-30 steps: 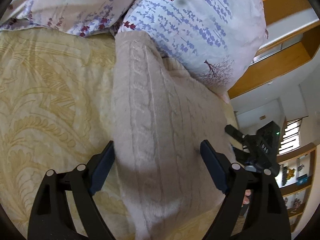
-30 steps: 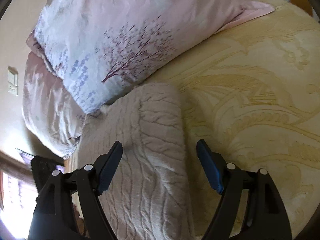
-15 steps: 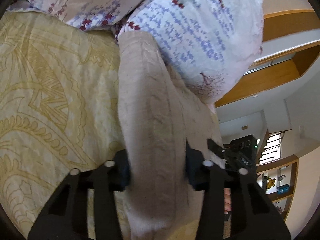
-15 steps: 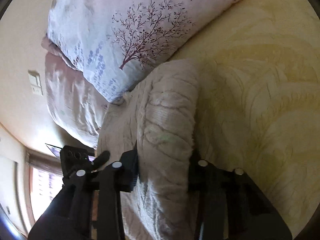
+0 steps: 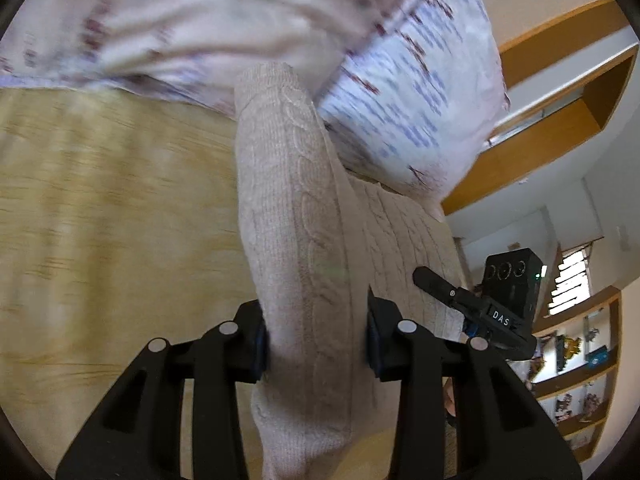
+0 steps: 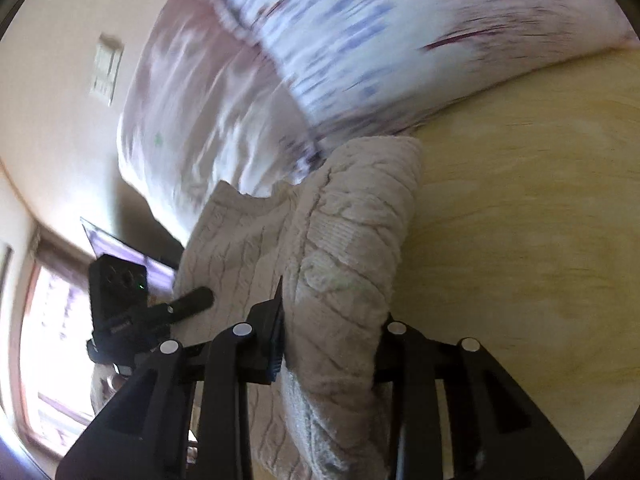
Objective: Fold small clothes
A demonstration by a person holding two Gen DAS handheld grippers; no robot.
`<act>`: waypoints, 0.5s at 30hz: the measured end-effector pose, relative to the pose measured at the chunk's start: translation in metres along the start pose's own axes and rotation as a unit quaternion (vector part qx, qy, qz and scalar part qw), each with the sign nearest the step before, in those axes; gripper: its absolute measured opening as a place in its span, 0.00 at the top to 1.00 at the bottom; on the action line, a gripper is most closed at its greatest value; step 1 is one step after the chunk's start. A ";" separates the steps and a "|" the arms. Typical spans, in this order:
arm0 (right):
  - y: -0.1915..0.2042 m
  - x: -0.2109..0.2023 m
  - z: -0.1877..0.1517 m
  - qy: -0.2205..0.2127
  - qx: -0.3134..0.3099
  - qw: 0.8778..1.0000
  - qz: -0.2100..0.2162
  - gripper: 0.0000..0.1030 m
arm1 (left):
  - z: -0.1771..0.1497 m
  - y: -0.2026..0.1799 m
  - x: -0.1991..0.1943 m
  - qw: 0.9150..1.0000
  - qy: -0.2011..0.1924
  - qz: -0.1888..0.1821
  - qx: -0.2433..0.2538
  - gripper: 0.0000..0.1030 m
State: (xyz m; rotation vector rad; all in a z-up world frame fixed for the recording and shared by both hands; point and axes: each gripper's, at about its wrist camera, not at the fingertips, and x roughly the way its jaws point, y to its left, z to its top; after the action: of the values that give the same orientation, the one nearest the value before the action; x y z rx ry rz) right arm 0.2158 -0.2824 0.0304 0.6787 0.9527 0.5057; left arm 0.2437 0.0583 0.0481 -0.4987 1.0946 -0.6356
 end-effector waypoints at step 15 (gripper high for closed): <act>-0.002 0.027 0.009 0.000 0.009 0.999 -0.045 0.57 | -0.005 0.064 -0.022 0.997 -0.030 0.037 -0.056 0.38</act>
State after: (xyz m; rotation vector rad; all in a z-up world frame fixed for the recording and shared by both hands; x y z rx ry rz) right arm 0.2372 -0.2692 0.0176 0.6483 0.9840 0.4187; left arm 0.2461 0.1196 0.0184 -0.5682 1.0902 -0.4937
